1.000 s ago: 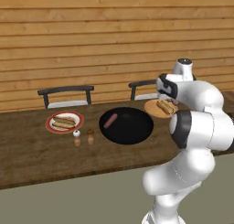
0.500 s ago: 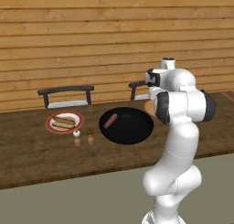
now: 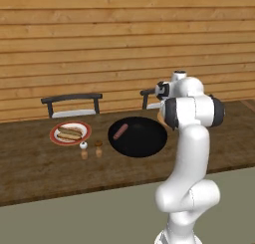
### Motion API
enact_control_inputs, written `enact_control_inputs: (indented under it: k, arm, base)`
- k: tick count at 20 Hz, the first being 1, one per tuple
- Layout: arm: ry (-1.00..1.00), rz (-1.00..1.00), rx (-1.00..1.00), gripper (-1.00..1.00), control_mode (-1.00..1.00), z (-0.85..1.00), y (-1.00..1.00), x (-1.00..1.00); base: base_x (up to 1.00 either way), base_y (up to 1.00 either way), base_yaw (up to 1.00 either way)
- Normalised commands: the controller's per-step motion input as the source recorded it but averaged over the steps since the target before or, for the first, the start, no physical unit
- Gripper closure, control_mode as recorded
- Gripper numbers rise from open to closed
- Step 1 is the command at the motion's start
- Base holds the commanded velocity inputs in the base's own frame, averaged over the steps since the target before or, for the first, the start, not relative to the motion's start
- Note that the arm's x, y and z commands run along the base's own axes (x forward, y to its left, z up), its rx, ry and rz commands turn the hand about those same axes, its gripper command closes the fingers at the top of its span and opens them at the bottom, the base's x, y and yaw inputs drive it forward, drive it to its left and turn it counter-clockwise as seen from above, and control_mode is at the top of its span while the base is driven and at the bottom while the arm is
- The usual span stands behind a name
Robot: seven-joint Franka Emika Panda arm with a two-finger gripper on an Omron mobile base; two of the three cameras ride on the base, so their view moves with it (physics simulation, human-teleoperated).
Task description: Place one bun and one sausage from the bowl on each plate.
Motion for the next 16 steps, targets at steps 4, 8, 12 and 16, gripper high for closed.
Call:
enact_control_inputs:
  k: [4, 8, 12, 16]
  arm:
    - [0.0, 0.01, 0.0, 1.0, -1.0, -0.21, 0.0, 0.43]
    - [0.0, 0.0, 0.0, 1.0, -1.0, -0.25, -0.02, 0.33]
    - [0.0, 0.0, 0.0, 1.0, -1.0, -0.12, -0.22, 0.0]
    - [0.0, 0.0, 0.0, 1.0, -1.0, -0.25, -0.04, 0.0]
  base:
    - [0.0, 0.0, 0.0]
    - [0.0, 0.0, 0.0]
    - [0.0, 0.0, 0.0]
    - [0.0, 0.0, 0.0]
